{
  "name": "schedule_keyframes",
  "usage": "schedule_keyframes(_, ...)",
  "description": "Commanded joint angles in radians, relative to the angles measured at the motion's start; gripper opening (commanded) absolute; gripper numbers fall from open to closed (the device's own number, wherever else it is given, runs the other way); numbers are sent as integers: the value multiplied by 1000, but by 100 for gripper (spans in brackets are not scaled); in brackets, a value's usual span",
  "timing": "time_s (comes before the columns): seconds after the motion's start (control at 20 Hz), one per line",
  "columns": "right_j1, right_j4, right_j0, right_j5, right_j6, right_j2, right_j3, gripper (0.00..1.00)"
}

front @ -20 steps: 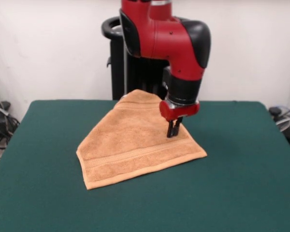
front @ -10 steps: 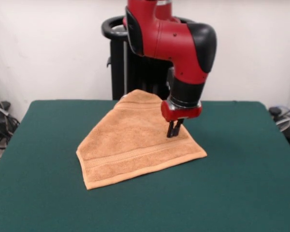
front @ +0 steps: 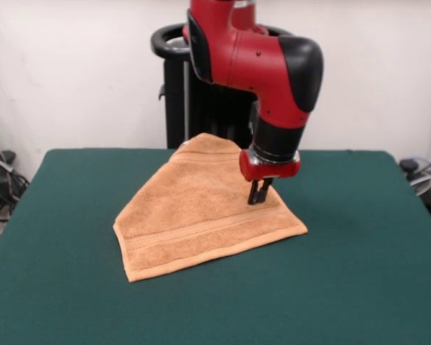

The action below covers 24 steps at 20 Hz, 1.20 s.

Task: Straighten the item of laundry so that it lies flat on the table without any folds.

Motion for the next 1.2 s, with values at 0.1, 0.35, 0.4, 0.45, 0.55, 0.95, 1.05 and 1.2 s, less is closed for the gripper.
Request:
schedule_keyframes(0.1, 174, 122, -27, -176, 310, 139, -196, 0)
schedule_keyframes(0.35, 144, 84, -70, -242, 320, 187, -171, 0)
schedule_keyframes(0.4, 135, 84, -71, -243, 321, 191, -169, 0)
schedule_keyframes(0.45, 129, 74, -82, -260, 322, 203, -164, 0)
schedule_keyframes(0.55, 120, 46, -100, -300, 323, 228, -155, 0)
schedule_keyframes(0.95, 98, -53, -144, -454, 341, 281, -116, 0)
schedule_keyframes(1.05, 98, -69, -150, -494, 348, 285, -111, 0)
schedule_keyframes(1.2, 103, -90, -157, -545, 351, 291, -109, 0)
